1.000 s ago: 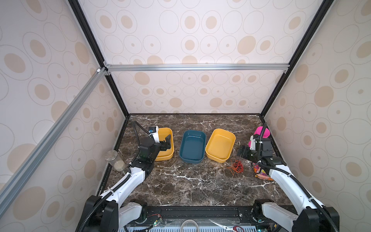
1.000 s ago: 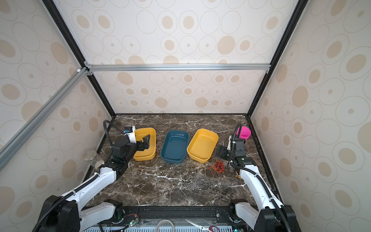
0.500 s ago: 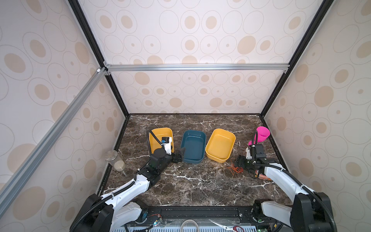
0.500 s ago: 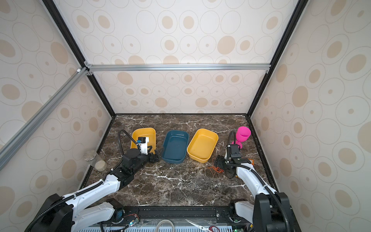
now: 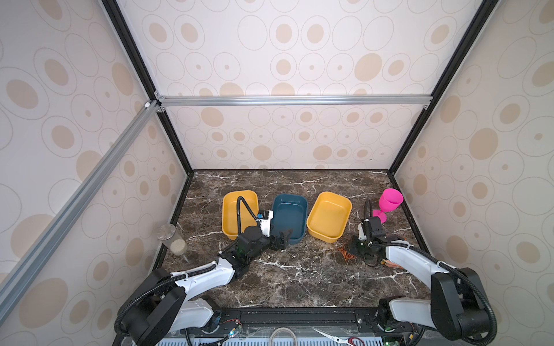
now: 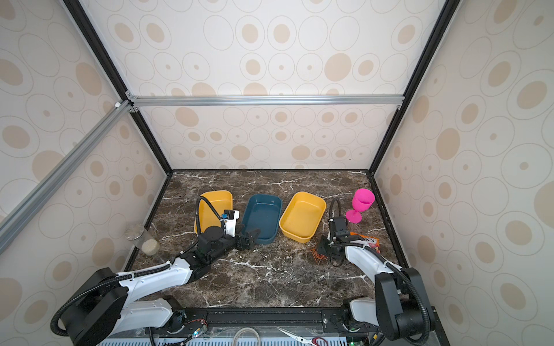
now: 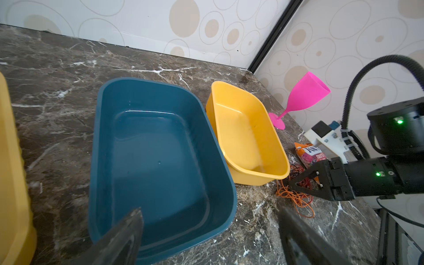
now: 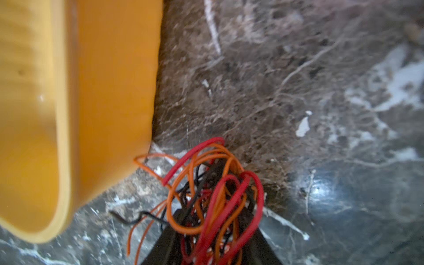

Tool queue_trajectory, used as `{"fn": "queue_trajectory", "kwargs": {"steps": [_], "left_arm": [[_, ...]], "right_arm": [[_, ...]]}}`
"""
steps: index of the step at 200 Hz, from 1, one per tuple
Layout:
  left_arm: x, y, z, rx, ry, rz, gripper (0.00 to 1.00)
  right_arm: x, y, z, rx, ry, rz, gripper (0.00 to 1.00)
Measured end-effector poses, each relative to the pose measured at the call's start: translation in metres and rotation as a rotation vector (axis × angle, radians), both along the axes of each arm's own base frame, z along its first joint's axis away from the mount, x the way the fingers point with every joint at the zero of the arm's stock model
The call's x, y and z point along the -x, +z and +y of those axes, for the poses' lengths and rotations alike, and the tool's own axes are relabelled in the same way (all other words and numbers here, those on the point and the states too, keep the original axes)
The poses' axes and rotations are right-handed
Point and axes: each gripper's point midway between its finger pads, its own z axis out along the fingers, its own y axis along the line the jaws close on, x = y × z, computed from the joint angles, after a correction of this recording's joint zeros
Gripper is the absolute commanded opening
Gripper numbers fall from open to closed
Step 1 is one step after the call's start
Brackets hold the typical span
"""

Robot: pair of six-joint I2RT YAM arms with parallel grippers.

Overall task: Untangle the cables
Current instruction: 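Grasp the tangled wire bundle with the right gripper while the left gripper advances, then lift the wire bundle with the right gripper while the left gripper reaches toward it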

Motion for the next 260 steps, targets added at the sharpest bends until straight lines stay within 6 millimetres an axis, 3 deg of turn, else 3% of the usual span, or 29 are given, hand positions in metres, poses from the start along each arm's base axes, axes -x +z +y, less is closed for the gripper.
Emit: {"fn": "queue_trajectory", "kwargs": {"steps": [51,87,165,230,260], "left_arm": [[0.005,0.001,-0.004,0.013,-0.019,-0.006,0.92],[0.008,0.005,-0.006,0.023,-0.036,-0.011,0.92],[0.022,0.013,-0.012,0.050,-0.113,-0.009,0.92],[0.037,0.008,-0.007,0.043,-0.143,0.013,0.92],[0.043,0.013,-0.002,0.048,-0.147,0.008,0.92]], "right_arm": [[0.007,0.007,0.025,-0.019,0.143,-0.058,0.13],[0.016,0.021,0.054,-0.045,0.297,-0.115,0.12],[0.041,0.031,0.111,-0.077,0.595,-0.161,0.12],[0.046,0.031,0.165,-0.145,0.755,-0.182,0.13],[0.044,0.044,0.184,-0.238,0.761,-0.221,0.13]]}}
